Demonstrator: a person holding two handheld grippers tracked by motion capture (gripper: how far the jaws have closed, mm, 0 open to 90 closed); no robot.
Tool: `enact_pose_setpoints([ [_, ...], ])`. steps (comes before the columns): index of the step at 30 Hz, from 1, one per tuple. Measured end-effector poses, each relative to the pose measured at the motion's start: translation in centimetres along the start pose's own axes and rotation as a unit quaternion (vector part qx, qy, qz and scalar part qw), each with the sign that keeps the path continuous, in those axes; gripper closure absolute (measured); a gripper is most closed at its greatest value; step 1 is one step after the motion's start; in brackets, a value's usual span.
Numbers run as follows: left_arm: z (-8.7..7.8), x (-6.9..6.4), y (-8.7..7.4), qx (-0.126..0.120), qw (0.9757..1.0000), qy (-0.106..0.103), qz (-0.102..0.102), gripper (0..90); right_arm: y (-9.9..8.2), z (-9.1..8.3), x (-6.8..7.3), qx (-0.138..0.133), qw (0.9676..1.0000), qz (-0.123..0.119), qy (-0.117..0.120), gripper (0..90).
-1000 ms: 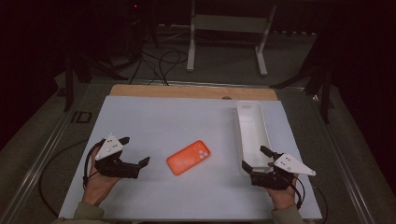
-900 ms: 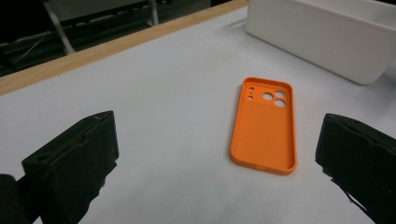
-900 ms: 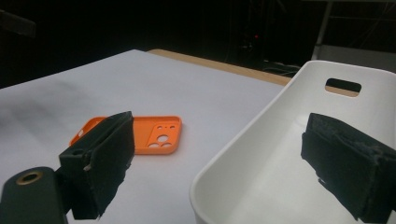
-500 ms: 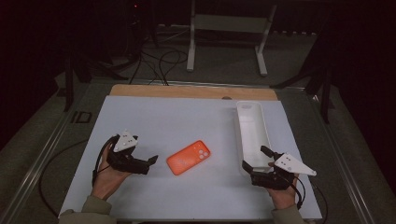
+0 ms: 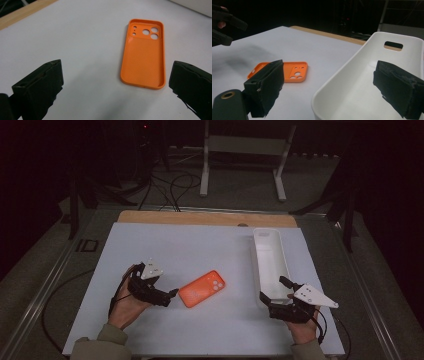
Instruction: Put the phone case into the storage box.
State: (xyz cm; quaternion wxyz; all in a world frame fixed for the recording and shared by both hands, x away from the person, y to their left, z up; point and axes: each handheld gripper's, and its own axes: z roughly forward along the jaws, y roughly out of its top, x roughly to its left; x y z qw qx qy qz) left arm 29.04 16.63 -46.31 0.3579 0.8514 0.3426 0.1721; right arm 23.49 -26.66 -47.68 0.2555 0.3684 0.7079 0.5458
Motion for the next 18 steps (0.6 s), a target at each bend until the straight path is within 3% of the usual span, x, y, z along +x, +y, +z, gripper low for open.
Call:
enact_pose_setpoints([
  [10, 1.7, -0.9, 0.7, 0.034, 0.9991, -0.008, 0.022, 0.1, 0.0, 0.0, 0.0, 0.002, 1.0, 0.0, -0.003, 9.3],
  [18, 2.8, -1.2, 1.0, 0.048, 0.9985, -0.018, 0.019, 0.0, 0.0, 0.0, 0.0, 0.002, 1.0, -0.001, -0.002, 9.4],
])
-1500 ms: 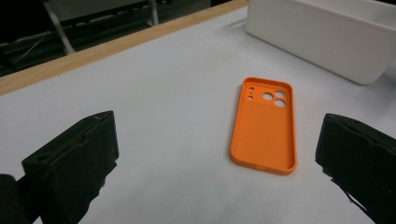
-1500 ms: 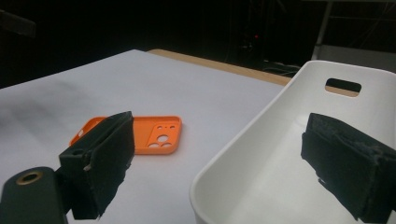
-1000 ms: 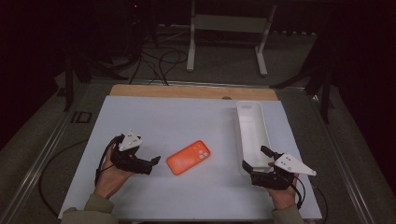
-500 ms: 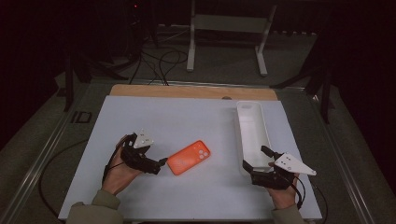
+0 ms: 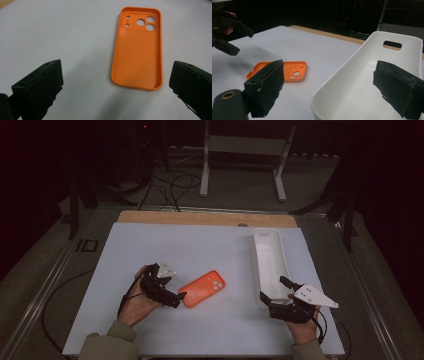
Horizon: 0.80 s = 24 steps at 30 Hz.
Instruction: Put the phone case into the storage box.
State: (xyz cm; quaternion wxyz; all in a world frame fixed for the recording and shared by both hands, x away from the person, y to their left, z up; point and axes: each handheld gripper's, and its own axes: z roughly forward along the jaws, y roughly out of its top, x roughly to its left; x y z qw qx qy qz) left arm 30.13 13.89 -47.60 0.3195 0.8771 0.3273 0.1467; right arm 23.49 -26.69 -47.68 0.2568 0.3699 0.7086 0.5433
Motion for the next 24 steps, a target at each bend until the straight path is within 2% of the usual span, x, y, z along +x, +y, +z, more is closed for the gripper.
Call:
enact_pose_setpoints([
  [10, 1.4, -0.6, 0.5, 0.021, 0.9997, -0.012, 0.007, 0.0, 0.0, 0.0, 0.0, -0.001, 1.0, 0.002, 0.0, 9.4],
  [17, 2.2, -1.0, 0.7, 0.021, 0.9996, -0.018, 0.008, 0.0, -0.1, 0.0, -0.1, 0.0, 1.0, 0.002, -0.001, 9.4],
  [24, 3.3, -1.4, 0.8, 0.035, 0.9991, -0.022, 0.015, 0.0, -0.1, 0.0, -0.1, 0.0, 1.0, 0.002, -0.001, 9.4],
])
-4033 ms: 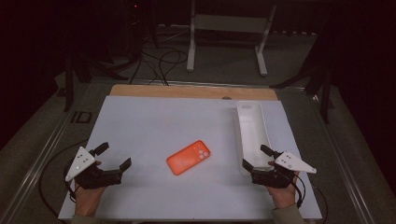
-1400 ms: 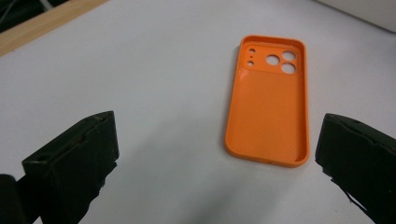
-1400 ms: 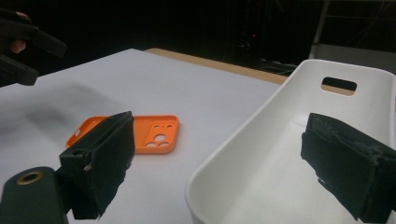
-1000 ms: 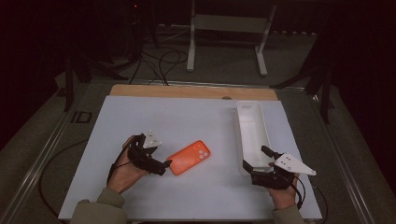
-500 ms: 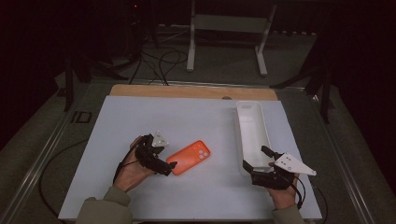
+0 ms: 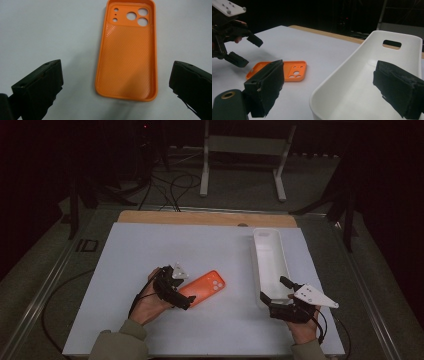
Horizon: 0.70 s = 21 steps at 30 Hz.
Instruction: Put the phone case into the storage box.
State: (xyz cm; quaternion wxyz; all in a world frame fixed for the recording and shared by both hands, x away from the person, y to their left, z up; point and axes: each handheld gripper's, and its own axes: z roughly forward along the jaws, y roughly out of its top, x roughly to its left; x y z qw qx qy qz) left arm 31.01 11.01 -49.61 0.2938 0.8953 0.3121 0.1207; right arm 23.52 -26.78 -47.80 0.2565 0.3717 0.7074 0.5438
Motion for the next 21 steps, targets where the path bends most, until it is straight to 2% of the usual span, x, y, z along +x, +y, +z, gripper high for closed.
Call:
enact_pose_setpoints([
  [4, 0.7, 0.2, 0.0, 0.014, 0.9999, -0.003, -0.002, 0.1, 0.0, 0.0, 0.0, 0.002, 1.0, -0.001, 0.001, 9.4],
  [11, 1.5, 0.7, -0.1, 0.022, 0.9997, -0.005, -0.013, 3.4, -0.1, 0.1, 0.0, 0.002, 1.0, 0.0, 0.001, 9.4],
  [13, 1.7, 0.8, -0.1, 0.025, 0.9996, -0.004, -0.013, 5.4, -0.1, 0.1, 0.0, 0.003, 1.0, -0.001, 0.001, 9.4],
  [14, 2.0, 0.9, -0.1, 0.03, 0.9995, 0.004, -0.014, 6.5, -0.1, 0.1, 0.0, 0.003, 1.0, -0.001, 0.001, 9.4],
  [18, 2.2, 1.0, -0.1, 0.028, 0.9994, 0.006, -0.02, 16.4, -0.1, 0.1, 0.0, 0.003, 1.0, -0.001, 0.0, 9.4],
  [19, 2.3, 1.1, -0.1, 0.026, 0.9994, 0.006, -0.023, 16.4, -0.1, 0.1, 0.0, 0.003, 1.0, -0.001, 0.0, 9.4],
  [21, 2.2, 1.3, -0.1, 0.026, 0.9994, 0.001, -0.021, 26.7, -0.1, 0.1, 0.0, 0.003, 1.0, -0.001, 0.0, 9.6],
])
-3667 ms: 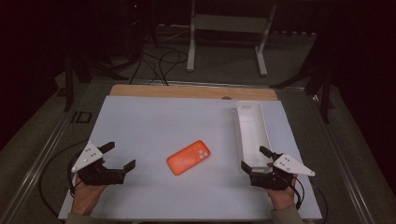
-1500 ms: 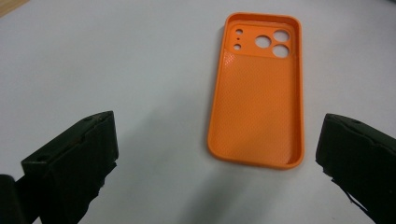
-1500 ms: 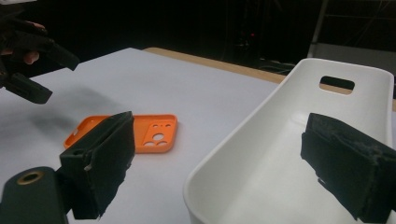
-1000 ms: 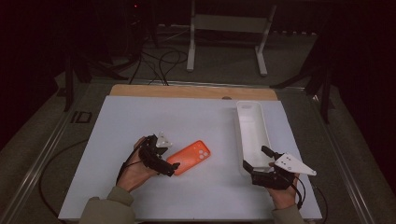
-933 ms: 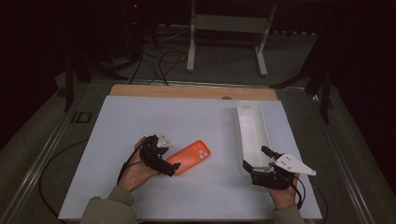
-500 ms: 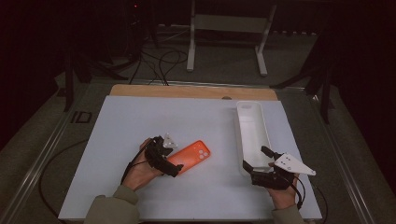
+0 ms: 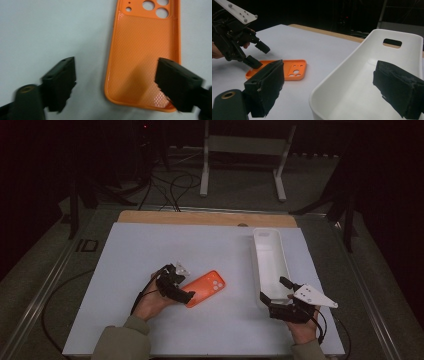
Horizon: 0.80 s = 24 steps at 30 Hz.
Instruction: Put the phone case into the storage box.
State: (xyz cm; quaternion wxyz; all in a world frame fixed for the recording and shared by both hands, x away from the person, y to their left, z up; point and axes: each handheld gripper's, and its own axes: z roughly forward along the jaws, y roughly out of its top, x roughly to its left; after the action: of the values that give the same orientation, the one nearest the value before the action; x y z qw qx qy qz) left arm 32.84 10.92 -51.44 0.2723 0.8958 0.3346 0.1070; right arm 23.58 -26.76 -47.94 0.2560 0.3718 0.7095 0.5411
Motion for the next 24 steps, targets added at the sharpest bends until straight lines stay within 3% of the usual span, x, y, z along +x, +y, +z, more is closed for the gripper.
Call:
enact_pose_setpoints([
  [2, 0.1, 0.1, 0.0, 0.002, 1.0, -0.001, 0.002, 38.1, 0.0, 0.0, 0.0, 0.001, 1.0, 0.001, 0.0, 9.7],
  [13, 0.4, 1.1, -0.2, 0.015, 0.9995, -0.026, -0.003, 70.6, 0.0, 0.0, 0.0, 0.003, 1.0, 0.001, -0.001, 9.7],
  [18, 0.6, 1.3, -0.1, 0.021, 0.9993, -0.03, 0.002, 78.1, 0.0, 0.0, 0.0, 0.003, 1.0, 0.002, -0.002, 9.7],
  [24, 0.8, 1.1, 0.5, 0.033, 0.9992, -0.017, 0.014, 83.8, -0.1, 0.0, 0.0, 0.004, 1.0, 0.003, -0.002, 9.7],
])
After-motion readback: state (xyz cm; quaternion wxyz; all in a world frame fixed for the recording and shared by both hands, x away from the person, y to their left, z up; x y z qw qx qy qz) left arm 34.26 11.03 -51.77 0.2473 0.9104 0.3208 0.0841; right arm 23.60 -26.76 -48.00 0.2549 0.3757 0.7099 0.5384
